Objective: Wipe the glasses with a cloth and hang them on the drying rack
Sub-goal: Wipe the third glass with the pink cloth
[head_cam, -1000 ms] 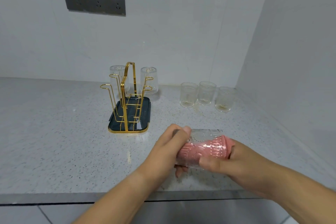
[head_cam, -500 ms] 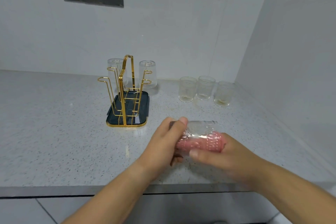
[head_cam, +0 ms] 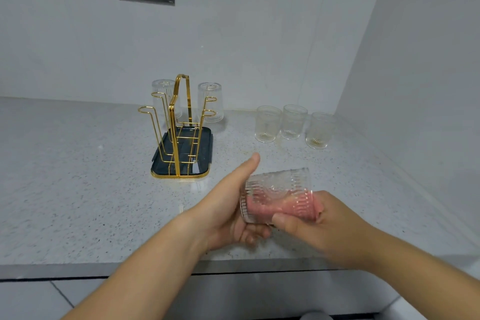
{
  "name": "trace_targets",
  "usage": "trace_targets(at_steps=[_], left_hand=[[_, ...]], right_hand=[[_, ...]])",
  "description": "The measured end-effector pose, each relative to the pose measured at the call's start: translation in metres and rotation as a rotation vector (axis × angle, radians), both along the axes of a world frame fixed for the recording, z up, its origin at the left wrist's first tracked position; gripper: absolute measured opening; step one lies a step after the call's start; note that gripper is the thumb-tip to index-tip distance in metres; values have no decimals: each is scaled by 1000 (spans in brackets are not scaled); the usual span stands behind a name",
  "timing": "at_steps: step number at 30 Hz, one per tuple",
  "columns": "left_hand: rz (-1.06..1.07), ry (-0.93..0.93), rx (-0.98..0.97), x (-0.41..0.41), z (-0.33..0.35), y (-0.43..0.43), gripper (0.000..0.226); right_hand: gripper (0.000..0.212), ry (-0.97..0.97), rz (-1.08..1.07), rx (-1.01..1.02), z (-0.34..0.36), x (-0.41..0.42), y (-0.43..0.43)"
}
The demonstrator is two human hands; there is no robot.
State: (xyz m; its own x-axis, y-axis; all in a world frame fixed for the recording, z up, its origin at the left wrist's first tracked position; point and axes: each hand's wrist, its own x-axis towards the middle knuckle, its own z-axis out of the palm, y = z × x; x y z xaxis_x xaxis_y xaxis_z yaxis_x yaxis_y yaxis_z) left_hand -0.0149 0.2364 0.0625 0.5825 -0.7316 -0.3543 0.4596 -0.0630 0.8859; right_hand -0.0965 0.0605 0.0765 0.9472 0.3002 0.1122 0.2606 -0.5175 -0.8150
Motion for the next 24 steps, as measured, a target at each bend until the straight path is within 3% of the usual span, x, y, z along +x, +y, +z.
trace_targets(at_steps=[2,5,8,10,12,15,18,20,22,24], left_hand=[[15,-113,-52,0,-5,4,79],[164,-369,-66,-6,-7,3,60],[278,-542,-4,-13,-8,-1,42],[319,-408,-37,-12,-5,-3,44],[290,-155,-76,-10,-4,-4,47],[192,146,-67,-5,0,-2,52],[103,128,-29,-4,-1,2,56],[19,16,-44,-3,-5,2,67],[16,-103,-110,-3,-9,2,74],[113,-279,-139,-5,-12,0,62]], right_hand=[[22,128,-80,225,7,1,-1],[27,313,-140,537,13,5,2],[32,340,-127,611,11,7,9],[27,253,-166,432,7,7,10],[16,83,-176,161,4,3,11],[19,-185,-48,-233,4,3,10],[21,-244,66,-406,-3,6,2],[21,-124,26,-262,-1,5,-2],[21,36,-60,11,5,3,-3],[22,186,-113,291,10,6,-4]])
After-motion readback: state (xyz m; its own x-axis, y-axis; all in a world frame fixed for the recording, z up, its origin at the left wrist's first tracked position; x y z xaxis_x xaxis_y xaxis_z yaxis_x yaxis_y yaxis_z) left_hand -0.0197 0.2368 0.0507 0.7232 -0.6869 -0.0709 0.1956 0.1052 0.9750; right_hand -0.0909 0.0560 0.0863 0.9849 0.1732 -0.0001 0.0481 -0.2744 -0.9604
